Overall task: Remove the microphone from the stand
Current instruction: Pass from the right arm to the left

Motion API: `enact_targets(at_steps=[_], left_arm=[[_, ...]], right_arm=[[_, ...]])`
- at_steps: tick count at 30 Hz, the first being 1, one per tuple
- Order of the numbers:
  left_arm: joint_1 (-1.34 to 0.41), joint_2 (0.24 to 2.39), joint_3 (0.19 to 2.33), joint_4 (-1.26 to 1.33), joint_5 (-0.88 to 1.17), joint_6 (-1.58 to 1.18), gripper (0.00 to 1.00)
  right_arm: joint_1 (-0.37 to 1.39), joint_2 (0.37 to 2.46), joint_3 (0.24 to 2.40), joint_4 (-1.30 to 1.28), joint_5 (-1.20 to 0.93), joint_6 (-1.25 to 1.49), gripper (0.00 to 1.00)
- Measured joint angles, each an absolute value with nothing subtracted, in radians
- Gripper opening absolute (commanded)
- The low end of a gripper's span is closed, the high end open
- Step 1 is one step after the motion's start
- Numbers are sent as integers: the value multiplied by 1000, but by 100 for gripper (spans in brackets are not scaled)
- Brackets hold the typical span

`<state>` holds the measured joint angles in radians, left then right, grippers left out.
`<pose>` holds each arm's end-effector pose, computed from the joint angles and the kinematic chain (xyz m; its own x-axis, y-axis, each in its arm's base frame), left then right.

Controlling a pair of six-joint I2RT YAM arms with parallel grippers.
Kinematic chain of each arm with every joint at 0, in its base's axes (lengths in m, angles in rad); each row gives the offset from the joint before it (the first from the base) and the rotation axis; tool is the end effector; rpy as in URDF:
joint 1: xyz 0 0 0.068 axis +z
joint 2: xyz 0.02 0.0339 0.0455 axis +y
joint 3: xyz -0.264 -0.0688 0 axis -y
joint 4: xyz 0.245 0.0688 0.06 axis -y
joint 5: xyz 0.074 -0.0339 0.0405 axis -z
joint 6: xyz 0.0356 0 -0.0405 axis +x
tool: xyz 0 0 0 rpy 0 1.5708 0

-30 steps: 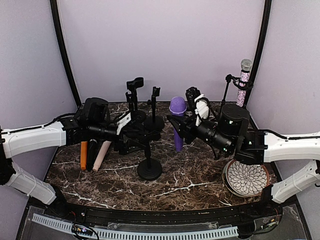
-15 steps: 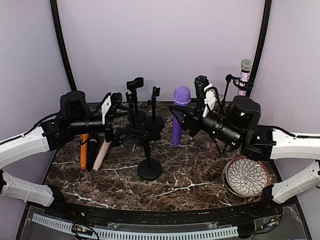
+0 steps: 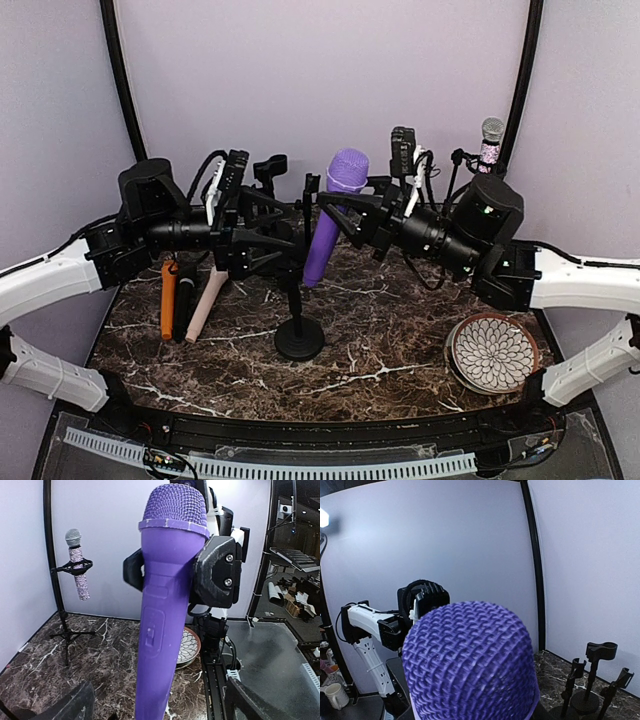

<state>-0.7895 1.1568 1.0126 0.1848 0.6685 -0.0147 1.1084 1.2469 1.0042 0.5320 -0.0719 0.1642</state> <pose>0.1722 -0.2049 0.3835 0.0140 -0.0305 -0.9994 0.9936 0.1125 0.0105 0.1285 0.2635 0.3944 -0.0254 0.3145 -0.9489 -0.9318 0.3364 0.1365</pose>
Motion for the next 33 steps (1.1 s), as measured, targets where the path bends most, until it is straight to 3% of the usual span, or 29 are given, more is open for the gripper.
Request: enact_targets(at_steps=[6, 8, 12, 21, 25, 29, 33], left_arm=[[-817, 1220, 1066, 155, 715, -28, 90], [-823, 1234, 1073, 153, 726, -35, 86], [-825, 1262, 1087, 147, 742, -57, 66], [-842, 1304, 1112, 148, 789, -98, 60], [-846, 1311, 1112, 148, 804, -110, 43], [-849, 1313, 1113, 148, 820, -105, 33], [-850, 1313, 1114, 152, 828, -95, 29]], right_arm=[[1093, 1291, 1018, 546, -178, 219, 3], [1090, 1298, 1022, 548, -204, 229, 3], [1089, 1308, 1026, 560, -253, 246, 3], [1087, 1325, 1027, 599, -299, 264, 3], [1086, 1330, 1027, 600, -300, 267, 3], [1084, 1332, 1027, 600, -300, 276, 3], [1083, 1332, 1028, 602, -299, 296, 5]])
